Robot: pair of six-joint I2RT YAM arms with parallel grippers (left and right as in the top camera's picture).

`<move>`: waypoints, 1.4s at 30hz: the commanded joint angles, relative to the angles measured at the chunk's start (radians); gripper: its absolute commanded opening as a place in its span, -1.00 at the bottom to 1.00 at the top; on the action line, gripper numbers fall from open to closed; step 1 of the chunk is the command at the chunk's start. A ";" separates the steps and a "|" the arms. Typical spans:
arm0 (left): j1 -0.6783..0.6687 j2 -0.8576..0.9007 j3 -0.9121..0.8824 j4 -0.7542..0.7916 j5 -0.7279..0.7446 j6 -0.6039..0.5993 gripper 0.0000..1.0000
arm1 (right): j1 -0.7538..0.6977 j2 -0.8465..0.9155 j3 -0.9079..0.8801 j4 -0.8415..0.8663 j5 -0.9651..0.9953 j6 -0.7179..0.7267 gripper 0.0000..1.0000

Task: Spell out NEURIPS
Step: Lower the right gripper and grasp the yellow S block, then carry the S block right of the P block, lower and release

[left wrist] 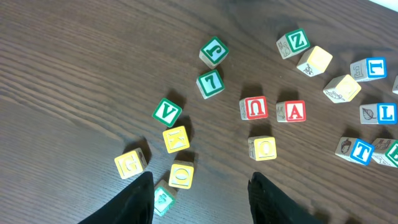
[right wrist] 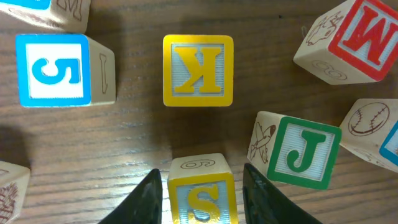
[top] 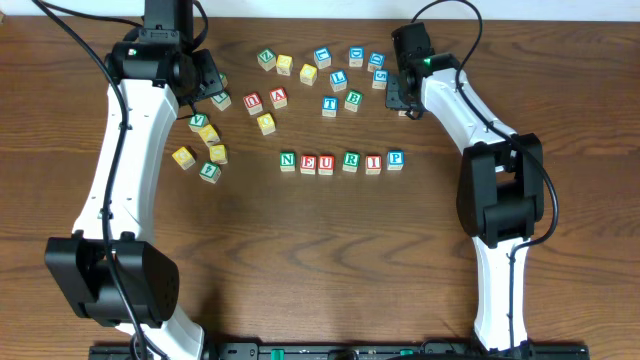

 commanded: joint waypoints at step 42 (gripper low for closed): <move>0.000 -0.019 0.013 -0.002 -0.002 -0.016 -0.02 | 0.002 -0.095 -0.004 -0.489 -0.124 -0.035 -0.56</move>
